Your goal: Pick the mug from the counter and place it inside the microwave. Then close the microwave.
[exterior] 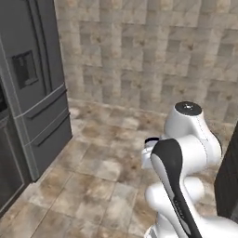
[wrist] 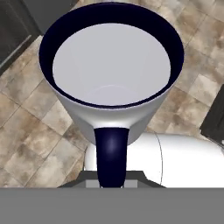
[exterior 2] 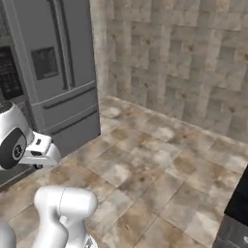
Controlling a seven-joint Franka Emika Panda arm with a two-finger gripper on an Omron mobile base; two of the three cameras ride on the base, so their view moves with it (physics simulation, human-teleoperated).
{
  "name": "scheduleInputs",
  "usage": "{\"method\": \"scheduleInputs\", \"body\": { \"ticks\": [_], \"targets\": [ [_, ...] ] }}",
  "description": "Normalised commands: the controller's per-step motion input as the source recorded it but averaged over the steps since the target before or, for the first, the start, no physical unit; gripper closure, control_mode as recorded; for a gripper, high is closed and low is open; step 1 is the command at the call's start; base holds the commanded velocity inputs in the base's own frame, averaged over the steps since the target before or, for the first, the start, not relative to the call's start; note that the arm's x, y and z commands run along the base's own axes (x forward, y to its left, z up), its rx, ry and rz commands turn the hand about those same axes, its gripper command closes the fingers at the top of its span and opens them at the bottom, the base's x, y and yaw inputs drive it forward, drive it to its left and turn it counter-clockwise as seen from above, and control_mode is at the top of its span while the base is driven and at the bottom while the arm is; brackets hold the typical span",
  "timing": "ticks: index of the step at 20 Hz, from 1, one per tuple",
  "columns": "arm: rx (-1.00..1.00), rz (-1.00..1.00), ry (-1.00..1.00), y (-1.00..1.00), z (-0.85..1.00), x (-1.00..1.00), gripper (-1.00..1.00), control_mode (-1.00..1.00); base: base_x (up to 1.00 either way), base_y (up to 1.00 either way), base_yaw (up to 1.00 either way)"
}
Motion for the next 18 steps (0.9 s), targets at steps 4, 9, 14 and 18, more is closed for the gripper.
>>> {"method": "scheduleInputs", "body": {
  "ticks": [4,9,14,18],
  "targets": [
    [0.0,0.0,0.0,0.0,0.0,0.0,1.0,1.0,0.86,-0.15,0.87],
    [0.0,0.0,0.0,0.0,0.0,0.0,1.0,1.0,0.91,-0.09,0.88],
    [0.0,0.0,0.0,0.0,0.0,0.0,1.0,1.0,1.0,-0.11,0.83],
    [0.0,0.0,0.0,0.0,0.0,0.0,1.0,1.0,0.99,-0.07,0.76]
  ]
}}
